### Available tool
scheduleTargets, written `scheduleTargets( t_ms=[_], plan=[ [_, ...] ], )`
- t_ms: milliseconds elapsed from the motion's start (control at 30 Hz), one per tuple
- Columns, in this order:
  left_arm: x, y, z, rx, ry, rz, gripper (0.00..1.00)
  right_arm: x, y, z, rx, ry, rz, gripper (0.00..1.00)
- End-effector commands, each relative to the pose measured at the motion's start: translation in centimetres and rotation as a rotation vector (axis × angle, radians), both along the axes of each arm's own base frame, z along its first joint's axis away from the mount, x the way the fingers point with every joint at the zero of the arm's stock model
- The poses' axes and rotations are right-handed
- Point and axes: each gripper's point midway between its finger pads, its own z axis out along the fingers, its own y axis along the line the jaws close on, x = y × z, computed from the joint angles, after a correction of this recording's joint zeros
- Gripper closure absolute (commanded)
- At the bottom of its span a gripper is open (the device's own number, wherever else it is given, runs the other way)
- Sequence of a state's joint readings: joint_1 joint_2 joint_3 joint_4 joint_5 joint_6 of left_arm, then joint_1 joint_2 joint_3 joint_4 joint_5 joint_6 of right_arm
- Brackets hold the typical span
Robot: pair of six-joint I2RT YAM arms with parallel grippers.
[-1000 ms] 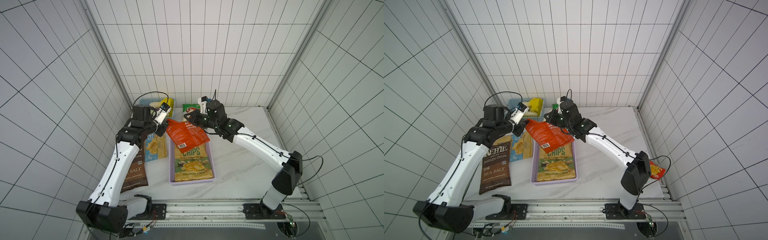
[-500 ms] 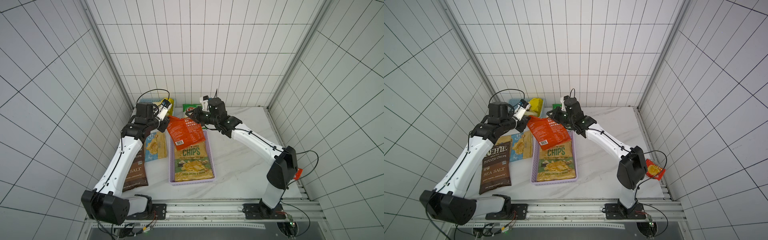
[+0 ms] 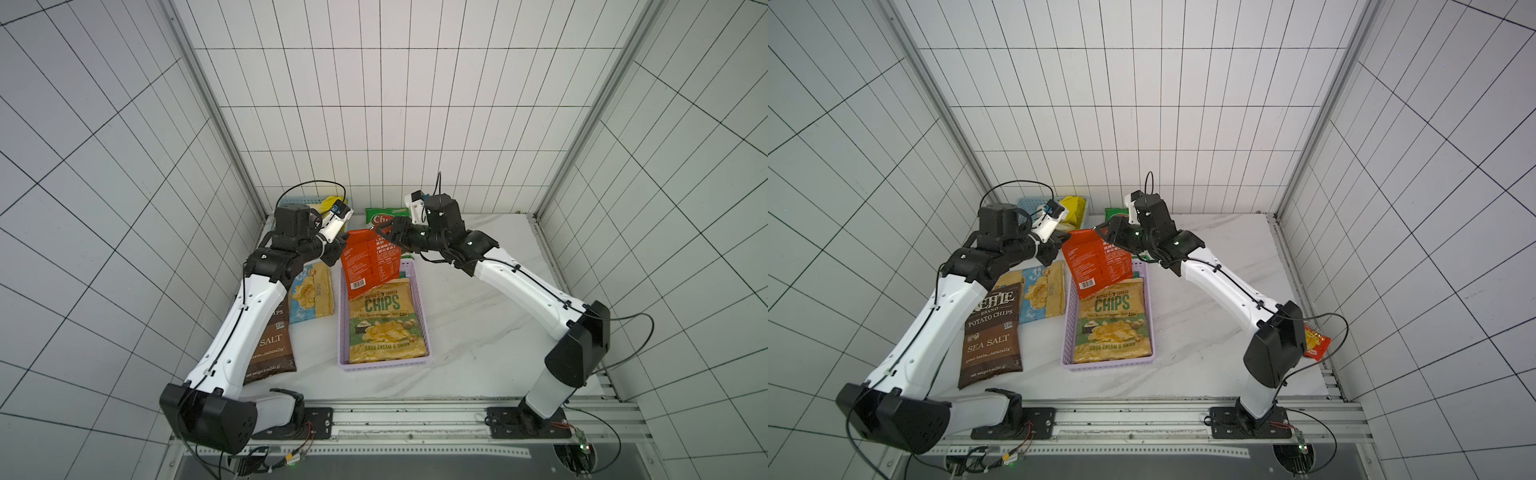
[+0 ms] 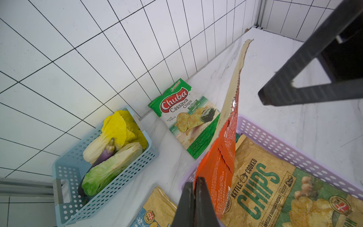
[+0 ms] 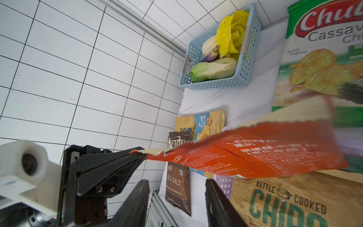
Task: Put the potato chips into the basket
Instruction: Place the potato chip in the basket.
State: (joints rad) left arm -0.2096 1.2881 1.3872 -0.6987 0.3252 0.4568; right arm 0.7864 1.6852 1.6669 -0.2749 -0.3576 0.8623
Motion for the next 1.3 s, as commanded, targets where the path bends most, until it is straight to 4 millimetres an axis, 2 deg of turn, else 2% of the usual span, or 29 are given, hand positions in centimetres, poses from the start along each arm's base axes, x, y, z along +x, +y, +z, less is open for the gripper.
scheduleTargets(
  t_ms=[0,133,267,400,500,733,867,900,967,1000,1033,1100,1133,1267],
  plan=[
    [-0.7,-0.5,1.2,0.007,-0.055,-0.045,1.0,-0.5,-3.4,2.1,-0.079,-0.112,-0.021,0.5],
    [-3.1,-1.6,0.2,0.028,-0.022,-0.167,1.0,-0.5,-6.4,3.2,-0.135,-0.173,-0.047,0.51],
    [-7.5,-2.9,-1.3,0.041,0.053,-0.349,1.0,0.0,-9.1,3.2,-0.142,-0.164,-0.069,0.51],
    [-11.2,-3.6,-3.2,0.05,0.167,-0.464,1.0,0.2,-10.7,2.8,-0.176,-0.159,-0.081,0.51],
    [-13.8,-3.8,-5.6,0.093,0.256,-0.521,1.0,0.0,-11.4,2.2,-0.191,-0.152,-0.078,0.51],
    [-19.7,-2.8,-12.4,0.249,0.473,-0.628,1.0,-0.6,-11.5,-1.4,-0.228,-0.069,-0.036,0.5],
    [-20.9,-1.7,-16.4,0.358,0.547,-0.624,1.0,-1.0,-11.2,-3.2,-0.237,-0.025,-0.007,0.5],
    [-21.1,-1.5,-17.0,0.368,0.555,-0.622,0.89,-1.2,-11.0,-3.6,-0.239,-0.013,0.007,0.5],
    [-21.4,-1.4,-17.4,0.372,0.562,-0.625,0.58,-1.8,-10.7,-4.5,-0.249,0.007,0.038,0.5],
    [-21.4,-1.4,-17.1,0.369,0.559,-0.621,0.33,-2.1,-10.5,-5.0,-0.261,0.015,0.055,0.5],
    [-21.4,-1.4,-16.6,0.363,0.551,-0.617,0.19,-2.6,-10.4,-5.5,-0.276,0.022,0.074,0.5],
    [-21.4,-1.5,-15.5,0.355,0.538,-0.611,0.05,-3.4,-10.1,-6.4,-0.306,0.034,0.108,0.5],
    [-21.4,-1.5,-15.0,0.351,0.535,-0.612,0.03,-4.0,-9.9,-6.8,-0.324,0.036,0.133,0.5],
    [-21.3,-1.4,-13.5,0.345,0.525,-0.601,0.02,-6.9,-9.1,-8.4,-0.415,0.043,0.247,0.5]
  ],
)
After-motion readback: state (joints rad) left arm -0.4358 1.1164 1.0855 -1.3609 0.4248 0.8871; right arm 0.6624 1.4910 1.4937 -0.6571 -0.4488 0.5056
